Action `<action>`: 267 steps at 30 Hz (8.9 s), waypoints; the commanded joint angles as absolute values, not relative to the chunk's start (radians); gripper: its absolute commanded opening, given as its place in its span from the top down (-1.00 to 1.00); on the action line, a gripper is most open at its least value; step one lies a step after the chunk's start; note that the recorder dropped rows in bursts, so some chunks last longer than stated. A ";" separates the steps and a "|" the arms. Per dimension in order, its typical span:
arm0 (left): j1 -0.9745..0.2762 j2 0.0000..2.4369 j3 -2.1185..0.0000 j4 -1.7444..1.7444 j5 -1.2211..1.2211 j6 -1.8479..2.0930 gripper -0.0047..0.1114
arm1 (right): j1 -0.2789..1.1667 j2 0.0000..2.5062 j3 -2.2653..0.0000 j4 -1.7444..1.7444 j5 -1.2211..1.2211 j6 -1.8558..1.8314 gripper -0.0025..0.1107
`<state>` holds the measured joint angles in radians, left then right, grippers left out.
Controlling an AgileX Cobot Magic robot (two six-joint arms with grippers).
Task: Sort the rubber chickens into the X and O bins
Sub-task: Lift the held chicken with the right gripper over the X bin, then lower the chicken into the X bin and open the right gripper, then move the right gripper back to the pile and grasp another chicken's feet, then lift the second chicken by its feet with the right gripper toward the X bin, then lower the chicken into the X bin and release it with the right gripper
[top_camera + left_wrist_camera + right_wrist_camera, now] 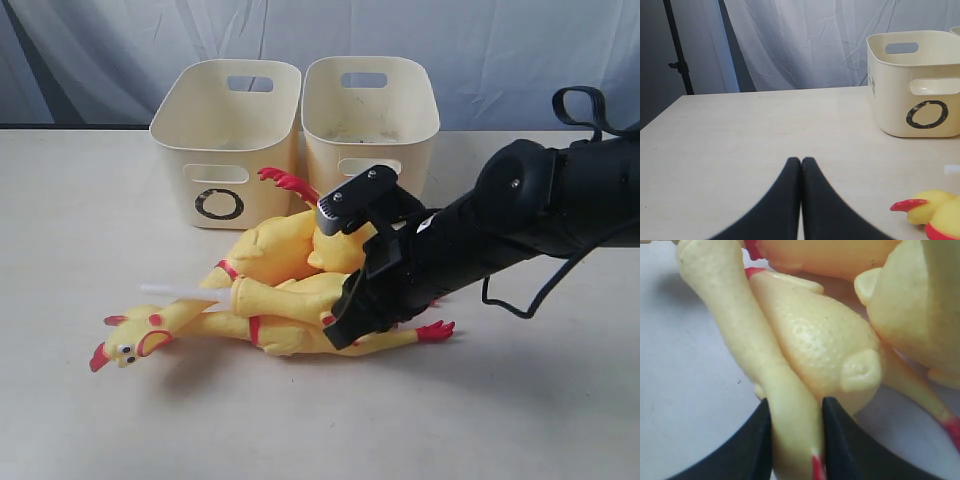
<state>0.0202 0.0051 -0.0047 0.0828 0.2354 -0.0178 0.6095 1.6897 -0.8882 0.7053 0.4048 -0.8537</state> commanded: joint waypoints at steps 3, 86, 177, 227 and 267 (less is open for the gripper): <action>0.018 0.000 0.000 0.087 0.231 -0.018 0.92 | 0.611 1.650 -0.894 0.709 0.414 -0.854 0.97; 0.018 0.000 0.000 0.083 0.231 -0.018 0.92 | 0.459 2.000 -1.302 1.126 -0.309 -0.860 0.36; 0.018 0.000 0.000 0.083 0.231 -0.018 0.92 | 0.613 1.770 -1.100 0.331 0.238 -0.825 -0.03; 0.018 0.000 0.000 0.083 0.231 -0.018 0.92 | 0.613 1.553 -1.100 0.383 0.284 -0.825 0.97; 0.018 0.000 0.000 0.087 0.231 -0.017 0.92 | 0.604 1.812 -1.327 0.749 -0.452 -1.062 0.97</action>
<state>0.0202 0.0051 -0.0047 0.0828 0.2354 -0.0178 0.6101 1.7634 -1.2623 0.6195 -0.4119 -0.9352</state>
